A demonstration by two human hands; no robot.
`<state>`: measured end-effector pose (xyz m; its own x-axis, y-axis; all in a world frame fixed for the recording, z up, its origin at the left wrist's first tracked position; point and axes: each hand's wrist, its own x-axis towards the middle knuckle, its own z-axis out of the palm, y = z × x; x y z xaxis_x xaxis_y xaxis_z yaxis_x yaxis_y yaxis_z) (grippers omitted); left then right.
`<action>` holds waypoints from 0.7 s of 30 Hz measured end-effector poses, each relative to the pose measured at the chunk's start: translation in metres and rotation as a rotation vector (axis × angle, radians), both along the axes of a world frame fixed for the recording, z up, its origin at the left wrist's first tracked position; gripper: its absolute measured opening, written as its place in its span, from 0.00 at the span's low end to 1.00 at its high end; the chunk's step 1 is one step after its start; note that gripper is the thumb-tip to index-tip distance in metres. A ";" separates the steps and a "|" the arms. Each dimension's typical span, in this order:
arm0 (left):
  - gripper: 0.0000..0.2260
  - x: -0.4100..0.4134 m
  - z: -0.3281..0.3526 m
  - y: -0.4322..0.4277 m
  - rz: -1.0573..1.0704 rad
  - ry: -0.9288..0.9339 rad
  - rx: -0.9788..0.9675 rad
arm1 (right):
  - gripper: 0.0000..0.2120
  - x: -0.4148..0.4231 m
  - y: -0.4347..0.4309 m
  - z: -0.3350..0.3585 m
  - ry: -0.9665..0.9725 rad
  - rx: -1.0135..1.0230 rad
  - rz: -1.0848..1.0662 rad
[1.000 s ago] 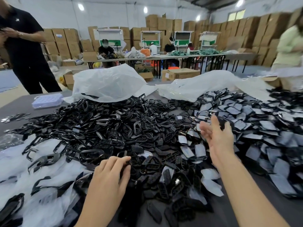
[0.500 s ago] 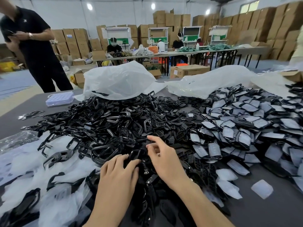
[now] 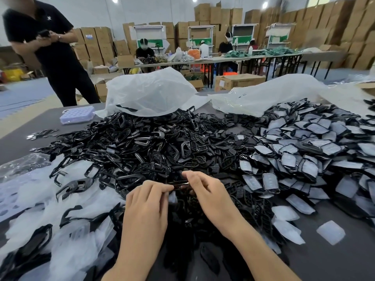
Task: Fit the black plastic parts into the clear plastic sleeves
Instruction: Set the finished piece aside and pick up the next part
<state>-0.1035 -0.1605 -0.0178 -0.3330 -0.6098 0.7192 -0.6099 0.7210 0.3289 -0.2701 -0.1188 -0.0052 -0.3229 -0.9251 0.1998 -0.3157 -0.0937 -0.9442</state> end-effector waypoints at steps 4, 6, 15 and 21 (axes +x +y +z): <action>0.04 -0.001 -0.003 0.000 -0.019 -0.015 -0.046 | 0.07 0.006 0.001 0.007 -0.196 -0.001 0.100; 0.03 -0.002 -0.003 0.000 -0.010 -0.019 -0.039 | 0.09 0.007 0.000 0.009 -0.266 -0.019 0.082; 0.10 0.005 -0.005 -0.006 0.127 -0.209 -0.025 | 0.06 -0.019 0.002 0.025 -0.844 -0.207 -0.127; 0.11 0.003 -0.007 -0.005 0.095 -0.261 -0.085 | 0.16 -0.029 0.009 0.029 -1.259 -0.319 0.027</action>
